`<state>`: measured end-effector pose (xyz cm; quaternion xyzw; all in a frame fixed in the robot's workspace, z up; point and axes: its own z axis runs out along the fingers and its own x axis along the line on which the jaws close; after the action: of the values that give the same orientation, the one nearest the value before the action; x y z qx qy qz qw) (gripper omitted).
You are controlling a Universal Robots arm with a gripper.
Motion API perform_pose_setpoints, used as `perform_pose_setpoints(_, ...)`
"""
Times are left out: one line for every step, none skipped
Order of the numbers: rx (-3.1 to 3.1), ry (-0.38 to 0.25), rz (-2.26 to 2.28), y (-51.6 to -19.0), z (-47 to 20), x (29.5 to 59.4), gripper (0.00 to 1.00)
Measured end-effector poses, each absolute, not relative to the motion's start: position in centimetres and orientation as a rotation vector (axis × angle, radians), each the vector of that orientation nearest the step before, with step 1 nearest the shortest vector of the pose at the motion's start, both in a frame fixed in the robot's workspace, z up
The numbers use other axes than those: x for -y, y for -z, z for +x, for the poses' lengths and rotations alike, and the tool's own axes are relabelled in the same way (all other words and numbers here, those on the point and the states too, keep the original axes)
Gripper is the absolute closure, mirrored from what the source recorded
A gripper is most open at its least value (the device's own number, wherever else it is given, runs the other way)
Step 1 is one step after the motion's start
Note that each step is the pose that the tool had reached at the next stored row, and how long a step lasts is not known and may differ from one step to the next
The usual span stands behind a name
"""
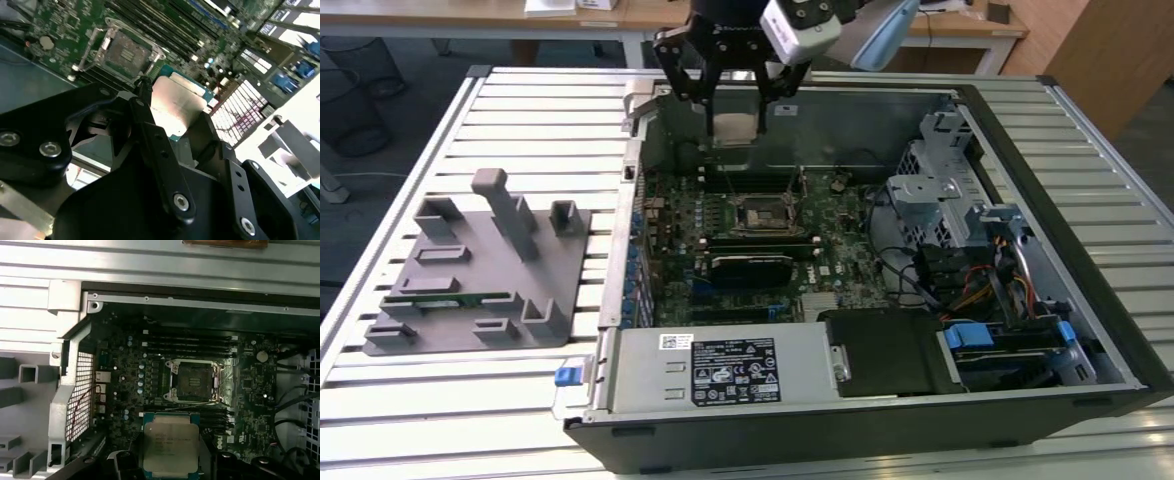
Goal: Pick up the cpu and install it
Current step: 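Pick up the cpu and move it towards the insertion slot, then place the cpu into insertion slot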
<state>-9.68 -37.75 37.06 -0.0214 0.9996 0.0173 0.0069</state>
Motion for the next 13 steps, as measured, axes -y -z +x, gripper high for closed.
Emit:
perform_pose_setpoints(-3.127, -0.054, -0.067, -37.0, -9.2, 37.7, 0.46)
perform_pose_setpoints(-3.127, -0.054, -0.067, -37.0, -8.8, 37.7, 0.46)
perform_pose_setpoints(-3.127, -0.054, -0.067, -37.0, -8.3, 37.7, 0.46)
perform_pose_setpoints(-3.127, -0.054, -0.067, -37.0, -7.9, 37.7, 0.46)
perform_pose_setpoints(-3.127, -0.054, -0.067, -37.0, -7.4, 37.7, 0.46)
perform_pose_setpoints(-3.127, -0.054, -0.067, -37.0, -7.0, 37.7, 0.46)
perform_pose_setpoints(-3.127, -0.054, -0.067, -37.0, -6.6, 37.7, 0.46)
perform_pose_setpoints(-3.127, -0.054, -0.067, -37.0, -6.2, 37.7, 0.46)
perform_pose_setpoints(-3.127, -0.054, -0.066, -37.0, -5.9, 37.7, 0.46)
perform_pose_setpoints(-3.127, -0.053, -0.063, -37.0, -5.8, 37.7, 0.46)
perform_pose_setpoints(-3.127, -0.053, -0.062, -37.0, -5.7, 37.7, 0.46)
perform_pose_setpoints(-3.127, -0.053, -0.061, -37.0, -5.6, 37.7, 0.46)
perform_pose_setpoints(-3.127, -0.053, -0.061, -37.0, -5.5, 37.7, 0.46)
